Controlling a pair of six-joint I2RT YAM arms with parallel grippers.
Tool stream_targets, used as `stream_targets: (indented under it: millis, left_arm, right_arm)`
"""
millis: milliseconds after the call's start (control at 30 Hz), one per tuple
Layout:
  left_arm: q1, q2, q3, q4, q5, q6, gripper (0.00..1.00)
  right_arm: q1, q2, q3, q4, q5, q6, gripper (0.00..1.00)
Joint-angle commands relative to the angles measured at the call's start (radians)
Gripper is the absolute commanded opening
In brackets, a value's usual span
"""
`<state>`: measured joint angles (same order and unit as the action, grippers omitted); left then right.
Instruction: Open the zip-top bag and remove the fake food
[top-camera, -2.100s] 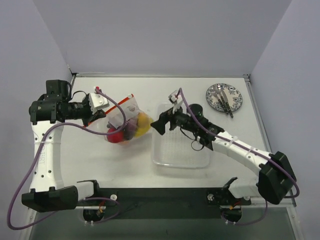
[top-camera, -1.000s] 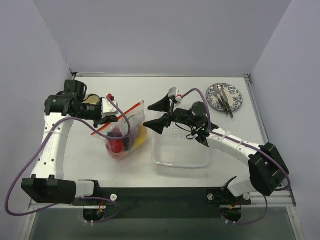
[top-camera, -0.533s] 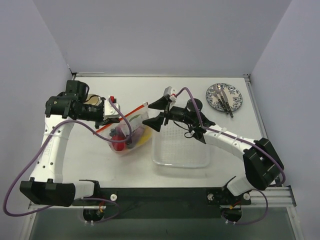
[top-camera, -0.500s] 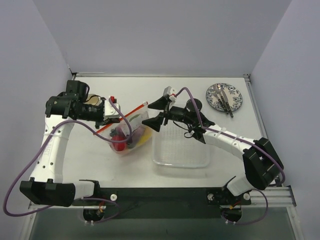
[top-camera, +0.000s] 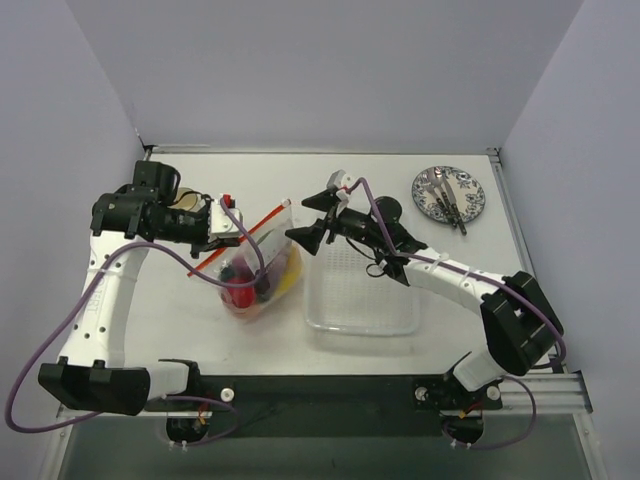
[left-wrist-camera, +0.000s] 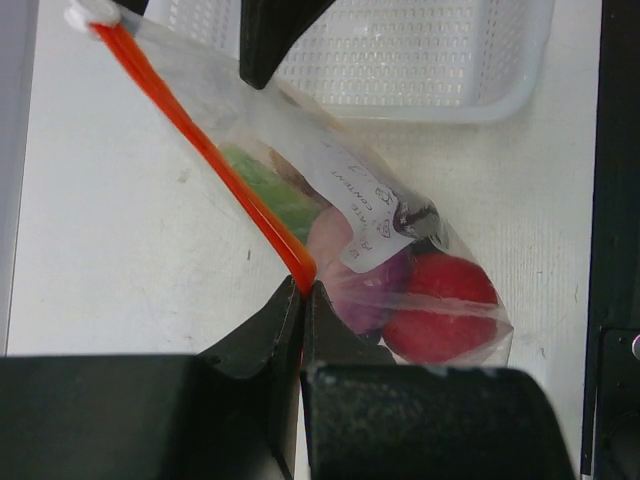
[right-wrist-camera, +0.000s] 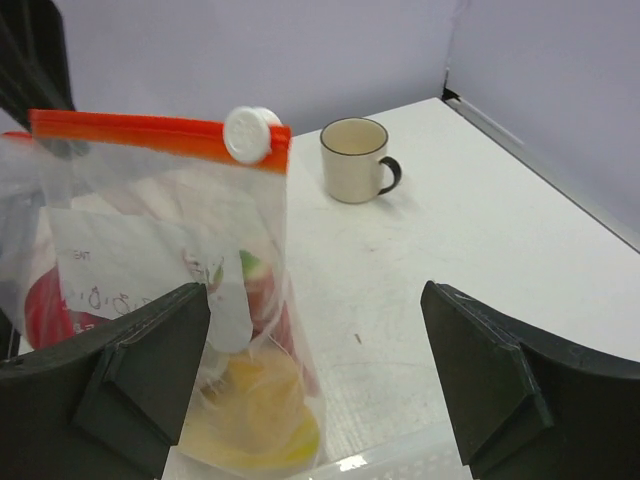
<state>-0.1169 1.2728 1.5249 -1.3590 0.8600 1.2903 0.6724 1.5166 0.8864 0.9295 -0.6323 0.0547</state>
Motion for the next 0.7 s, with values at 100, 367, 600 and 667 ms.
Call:
stream_targets:
  millis: [100, 367, 600, 667]
  left_arm:
    - [-0.012, -0.035, 0.015, -0.212, 0.031, 0.009, 0.02]
    - [-0.018, -0.035, 0.012, -0.212, 0.019, 0.006, 0.02]
    - [-0.020, -0.036, 0.001, -0.212, 0.005, 0.014, 0.02]
    - [-0.020, -0.033, 0.000, -0.212, 0.005, 0.018, 0.02]
  right_arm:
    - [-0.051, -0.029, 0.009, 0.130, -0.033, 0.051, 0.85]
    - [-0.057, 0.045, 0.055, 0.256, -0.151, 0.180, 0.94]
    - [-0.062, 0.062, 0.083, 0.302, -0.243, 0.263, 0.76]
    - [-0.062, 0.063, 0.091, 0.318, -0.292, 0.295, 0.55]
